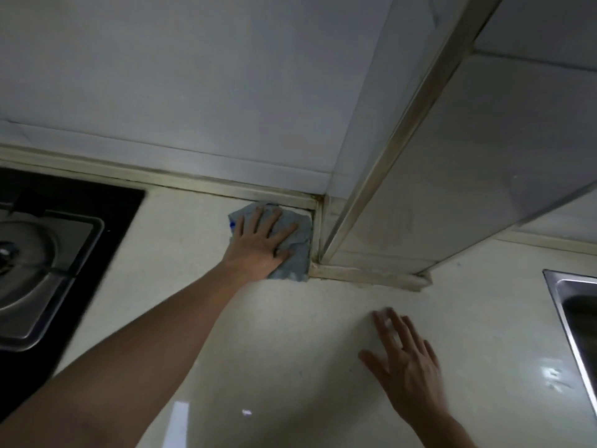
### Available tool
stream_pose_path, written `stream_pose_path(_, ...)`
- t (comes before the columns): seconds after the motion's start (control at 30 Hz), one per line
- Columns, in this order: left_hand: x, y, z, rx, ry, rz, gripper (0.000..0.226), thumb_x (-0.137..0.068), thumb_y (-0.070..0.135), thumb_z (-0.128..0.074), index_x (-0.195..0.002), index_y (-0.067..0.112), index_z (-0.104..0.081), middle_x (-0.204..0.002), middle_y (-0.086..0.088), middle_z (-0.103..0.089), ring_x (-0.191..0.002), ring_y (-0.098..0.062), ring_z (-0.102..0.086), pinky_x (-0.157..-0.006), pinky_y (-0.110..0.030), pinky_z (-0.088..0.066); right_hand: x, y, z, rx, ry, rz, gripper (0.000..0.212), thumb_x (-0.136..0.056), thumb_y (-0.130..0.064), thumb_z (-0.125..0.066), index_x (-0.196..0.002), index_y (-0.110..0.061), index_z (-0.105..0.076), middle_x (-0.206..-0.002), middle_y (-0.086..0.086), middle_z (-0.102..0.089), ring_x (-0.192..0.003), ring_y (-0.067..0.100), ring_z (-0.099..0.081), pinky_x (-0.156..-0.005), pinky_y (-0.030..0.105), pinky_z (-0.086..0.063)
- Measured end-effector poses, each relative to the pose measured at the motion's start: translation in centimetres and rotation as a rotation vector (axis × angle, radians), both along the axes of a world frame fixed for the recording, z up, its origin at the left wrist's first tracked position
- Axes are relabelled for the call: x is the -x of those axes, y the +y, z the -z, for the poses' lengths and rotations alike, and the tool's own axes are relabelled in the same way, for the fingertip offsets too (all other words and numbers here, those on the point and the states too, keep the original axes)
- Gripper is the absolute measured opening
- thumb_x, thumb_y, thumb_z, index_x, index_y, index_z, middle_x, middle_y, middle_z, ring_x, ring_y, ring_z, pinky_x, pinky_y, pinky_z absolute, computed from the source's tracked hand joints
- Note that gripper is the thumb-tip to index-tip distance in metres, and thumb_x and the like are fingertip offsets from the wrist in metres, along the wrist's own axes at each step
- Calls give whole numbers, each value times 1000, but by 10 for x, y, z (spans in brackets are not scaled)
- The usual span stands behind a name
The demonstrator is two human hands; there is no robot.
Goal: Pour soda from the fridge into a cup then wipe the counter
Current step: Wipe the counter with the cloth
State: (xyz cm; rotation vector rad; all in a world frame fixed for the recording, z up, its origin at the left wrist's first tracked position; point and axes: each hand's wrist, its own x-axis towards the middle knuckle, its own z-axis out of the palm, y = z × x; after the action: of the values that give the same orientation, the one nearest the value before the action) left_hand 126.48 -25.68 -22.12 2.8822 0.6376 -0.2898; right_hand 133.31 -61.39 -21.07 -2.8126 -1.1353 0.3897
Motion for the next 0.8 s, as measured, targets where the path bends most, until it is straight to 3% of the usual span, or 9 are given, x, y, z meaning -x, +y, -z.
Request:
stream_pose_path(0.07, 15, 0, 1, -42, -15, 25, 69, -89, 71, -1, -154, 48, -2, -167, 0, -3, -152, -32, 1, -118, -59, -10, 0, -1, 0, 19, 18, -3, 78, -86, -80, -22, -153, -43, -11, -162, -14, -11, -149, 16, -16, -110, 48, -36)
stream_pose_path(0.2, 71, -16, -4, -49, -38, 84, 66, -97, 65, -14, -155, 35, -26, -161, -12, -26, -146, -41, -24, -109, -65, -28, -1, 0, -5, 35, 57, 5, 82, -82, -84, -13, -153, -44, -5, -162, -16, -2, -150, 14, -5, -116, 46, -26)
stream_pose_path(0.37, 155, -109, -2, -102, -38, 154, 68, -97, 67, -23, -157, 34, -21, -164, -12, -22, -146, -45, -25, -109, -69, -23, 0, 1, -9, 62, 89, 11, 86, -80, -84, -8, -154, -40, 1, -162, -12, 2, -150, 16, -1, -119, 48, -20)
stream_pose_path(0.53, 151, -195, -1, 37, -40, 107, 78, -88, 71, -42, -156, 39, -20, -164, -7, -23, -147, -42, -22, -103, -72, -34, 1, 1, -7, 43, 124, 11, 91, -77, -86, -11, -154, -40, 3, -163, -10, 5, -149, 15, 2, -120, 49, -16)
stream_pose_path(0.7, 125, -152, 6, -1, -75, 40, 72, -92, 67, -15, -155, 41, 8, -167, -5, 9, -151, -39, 6, -113, -70, -16, 1, 1, -7, 20, 120, 17, 92, -76, -85, -14, -155, -38, -3, -163, -9, 0, -150, 17, -1, -119, 50, -15)
stream_pose_path(0.8, 121, -83, 9, -47, -48, -150, 70, -95, 69, -17, -156, 41, 2, -167, -4, 5, -152, -37, 5, -116, -67, -11, 1, -1, -5, 30, 97, -4, 85, -82, -83, -16, -154, -39, 0, -163, -8, 2, -150, 18, 0, -120, 51, -15)
